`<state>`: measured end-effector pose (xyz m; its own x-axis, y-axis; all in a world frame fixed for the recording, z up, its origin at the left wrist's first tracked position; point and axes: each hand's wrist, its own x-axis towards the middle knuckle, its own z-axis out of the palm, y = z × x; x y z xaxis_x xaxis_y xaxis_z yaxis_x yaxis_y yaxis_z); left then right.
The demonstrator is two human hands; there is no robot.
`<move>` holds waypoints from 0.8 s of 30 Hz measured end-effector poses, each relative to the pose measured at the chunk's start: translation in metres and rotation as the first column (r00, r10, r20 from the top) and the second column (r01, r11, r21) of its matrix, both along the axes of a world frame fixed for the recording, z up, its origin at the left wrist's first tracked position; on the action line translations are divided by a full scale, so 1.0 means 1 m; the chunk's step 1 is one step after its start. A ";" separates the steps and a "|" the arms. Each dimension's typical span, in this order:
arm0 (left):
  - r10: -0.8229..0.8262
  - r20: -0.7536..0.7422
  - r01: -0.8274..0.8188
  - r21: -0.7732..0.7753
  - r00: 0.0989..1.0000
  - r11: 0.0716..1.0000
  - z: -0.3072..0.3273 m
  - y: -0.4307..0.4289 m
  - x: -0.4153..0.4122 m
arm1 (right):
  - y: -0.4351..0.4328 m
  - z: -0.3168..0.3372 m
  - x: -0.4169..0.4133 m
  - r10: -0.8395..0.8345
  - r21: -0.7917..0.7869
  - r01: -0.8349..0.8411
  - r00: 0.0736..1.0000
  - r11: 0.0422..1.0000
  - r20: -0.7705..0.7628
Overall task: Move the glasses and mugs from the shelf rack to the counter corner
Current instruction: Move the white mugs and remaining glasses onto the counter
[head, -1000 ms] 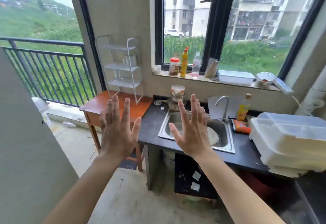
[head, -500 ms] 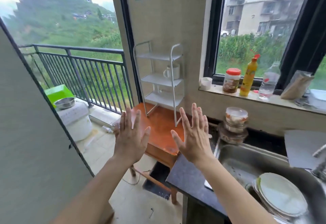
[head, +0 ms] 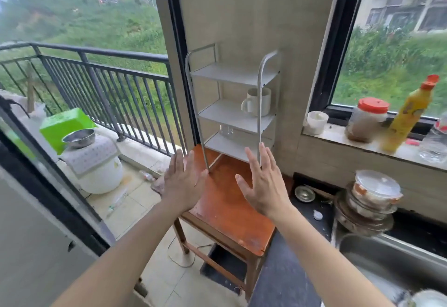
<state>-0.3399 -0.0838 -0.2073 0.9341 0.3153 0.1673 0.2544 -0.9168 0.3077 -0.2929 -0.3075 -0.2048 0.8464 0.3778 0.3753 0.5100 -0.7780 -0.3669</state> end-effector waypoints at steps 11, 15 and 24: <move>-0.361 -0.145 0.345 -0.121 0.921 0.931 -0.092 0.069 0.182 | 0.090 -0.004 0.102 -0.199 0.093 0.206 0.976 0.974 -0.084; -0.467 -0.231 0.454 -0.112 0.853 0.884 -0.106 0.080 0.230 | 0.113 -0.004 0.130 -0.285 0.209 0.320 0.941 0.924 -0.180; -0.525 -0.335 0.504 -0.152 0.783 0.850 -0.124 0.109 0.278 | 0.148 0.024 0.219 -0.283 0.577 0.524 0.843 0.626 -0.458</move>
<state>-0.0618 0.0256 -0.3317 0.9512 -0.2303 -0.2055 -0.1511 -0.9280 0.3406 -0.0741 -0.1594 -0.1812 0.9576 -0.2756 0.0839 -0.0236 -0.3652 -0.9306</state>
